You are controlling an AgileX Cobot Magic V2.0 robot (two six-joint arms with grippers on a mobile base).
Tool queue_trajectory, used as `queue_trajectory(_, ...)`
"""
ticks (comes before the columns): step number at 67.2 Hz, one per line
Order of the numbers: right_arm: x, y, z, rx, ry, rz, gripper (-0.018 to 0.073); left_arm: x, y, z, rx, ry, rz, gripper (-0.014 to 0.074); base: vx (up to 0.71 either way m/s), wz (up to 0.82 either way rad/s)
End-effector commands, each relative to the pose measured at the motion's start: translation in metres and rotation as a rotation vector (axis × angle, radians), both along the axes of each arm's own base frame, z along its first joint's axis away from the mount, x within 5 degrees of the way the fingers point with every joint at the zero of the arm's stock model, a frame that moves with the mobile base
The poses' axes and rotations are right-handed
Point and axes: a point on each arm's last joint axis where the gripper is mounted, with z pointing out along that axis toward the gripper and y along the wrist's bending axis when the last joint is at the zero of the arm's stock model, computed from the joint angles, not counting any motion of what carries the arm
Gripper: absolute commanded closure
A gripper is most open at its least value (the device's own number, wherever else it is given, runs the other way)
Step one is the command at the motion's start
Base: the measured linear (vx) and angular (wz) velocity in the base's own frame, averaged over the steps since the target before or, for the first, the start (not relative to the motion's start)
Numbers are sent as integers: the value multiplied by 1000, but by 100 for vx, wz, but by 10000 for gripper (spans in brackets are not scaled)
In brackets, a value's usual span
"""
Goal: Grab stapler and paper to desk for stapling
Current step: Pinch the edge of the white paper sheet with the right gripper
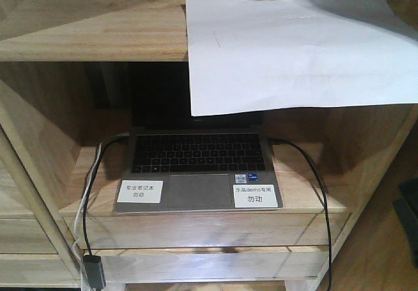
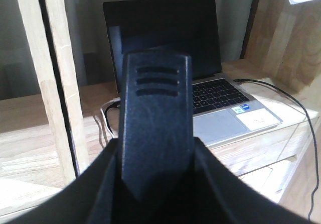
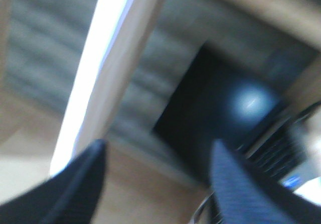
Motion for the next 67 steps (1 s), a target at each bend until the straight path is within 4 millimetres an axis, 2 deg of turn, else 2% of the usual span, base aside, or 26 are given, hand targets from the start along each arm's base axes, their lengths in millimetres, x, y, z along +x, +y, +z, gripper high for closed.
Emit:
queue_trajectory(1,7,7,21,39,-126,73,71,1,-1,19,-53,-120,-9,603,0,0)
queue_trajectory(20,36,17,46,61,-192,140,71,1,-1,19,-52,-120,-9,603,0,0)
queue_trajectory(67,108,32,75,91,-203,179,71,1,-1,19,-52,-120,-9,603,0,0)
